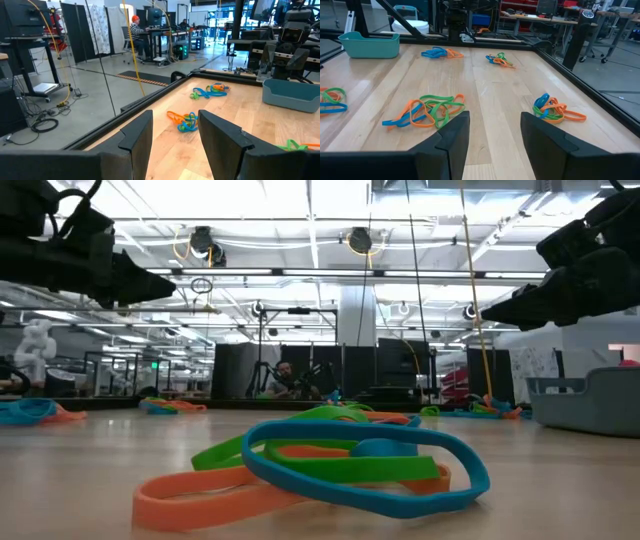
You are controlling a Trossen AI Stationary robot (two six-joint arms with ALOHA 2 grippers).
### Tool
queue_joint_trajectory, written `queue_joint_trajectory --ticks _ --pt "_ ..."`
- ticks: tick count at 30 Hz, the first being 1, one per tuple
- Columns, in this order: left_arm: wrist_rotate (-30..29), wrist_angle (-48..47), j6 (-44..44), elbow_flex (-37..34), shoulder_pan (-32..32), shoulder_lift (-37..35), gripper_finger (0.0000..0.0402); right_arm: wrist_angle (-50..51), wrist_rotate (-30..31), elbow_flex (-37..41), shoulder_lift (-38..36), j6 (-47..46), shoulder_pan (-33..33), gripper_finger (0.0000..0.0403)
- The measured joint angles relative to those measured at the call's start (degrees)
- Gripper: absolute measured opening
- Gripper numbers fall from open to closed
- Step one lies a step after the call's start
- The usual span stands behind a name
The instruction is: Sort rubber bands into baskets
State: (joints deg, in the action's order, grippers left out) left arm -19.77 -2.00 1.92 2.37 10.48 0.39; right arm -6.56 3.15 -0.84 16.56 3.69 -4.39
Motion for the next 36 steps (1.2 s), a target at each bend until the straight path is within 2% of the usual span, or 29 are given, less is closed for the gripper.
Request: queue_joint_trajectory --ticks 7,11,13,16,22,27,33,36 --pt "0.0 0.0 0.2 0.0 0.0 0.0 0.0164 0.0 0.0 0.0 0.0 0.0 0.0 0.0169" --pt "-0.1 0.5 5.7 0.0 0.0 0.0 0.0164 -0.5 0.0 0.0 0.0 0.0 0.0 0.0169" --pt "0.3 0.7 5.2 -0.1 0.0 0.0 0.0164 -0.6 0.0 0.0 0.0 0.0 0.0 0.0169" --pt "3.0 0.9 -1.1 -0.1 0.0 0.0 0.0164 -0.7 -0.2 0.0 0.0 -1.0 0.0 0.0169" --pt "4.3 1.3 -16.2 -0.1 0.0 0.0 0.0164 -4.1 -0.3 0.0 0.0 -5.8 0.0 0.0169" --pt "4.8 0.5 -20.5 -0.1 0.0 0.0 0.0164 -6.2 -0.3 0.0 0.0 -10.9 0.0 0.0169" --pt "16.3 1.7 -20.6 0.0 0.0 0.0 0.0164 -9.8 -0.3 0.0 0.0 -14.3 0.0 0.0169" --pt "19.8 1.2 -18.4 1.5 0.0 0.5 0.0164 -10.0 -0.3 -1.8 0.7 -15.1 0.0 0.0169"
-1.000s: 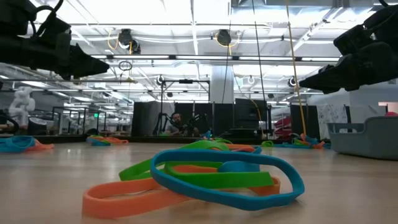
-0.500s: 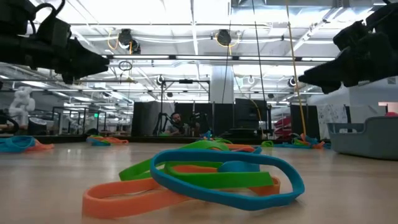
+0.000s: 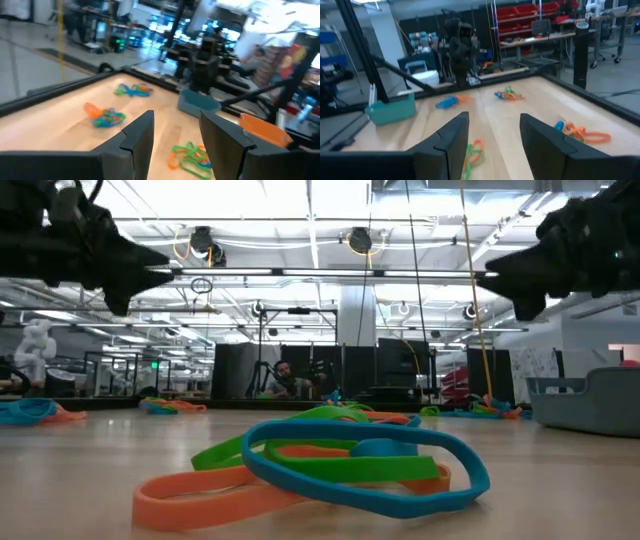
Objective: Sort rubber bands into baskets
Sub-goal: Put the orange rubber band into the orange bin
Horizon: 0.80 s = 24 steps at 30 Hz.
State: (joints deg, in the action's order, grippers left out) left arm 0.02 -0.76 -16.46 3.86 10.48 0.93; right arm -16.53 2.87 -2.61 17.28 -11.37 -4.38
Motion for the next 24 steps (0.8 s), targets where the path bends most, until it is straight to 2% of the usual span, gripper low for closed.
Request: queue_joint_trajectory --ticks 8,18,24 --pt "1.3 -2.3 9.3 8.1 0.0 7.4 0.0164 2.1 0.0 -11.6 10.7 1.7 0.0 0.0169" --pt "3.0 -2.9 14.3 15.8 -0.5 22.3 0.0164 8.9 -0.3 -30.6 34.7 8.1 5.0 0.0169" --pt "2.3 -2.4 15.4 19.1 -4.3 32.1 0.0164 12.9 -0.2 -40.4 48.4 11.5 9.9 0.0169"
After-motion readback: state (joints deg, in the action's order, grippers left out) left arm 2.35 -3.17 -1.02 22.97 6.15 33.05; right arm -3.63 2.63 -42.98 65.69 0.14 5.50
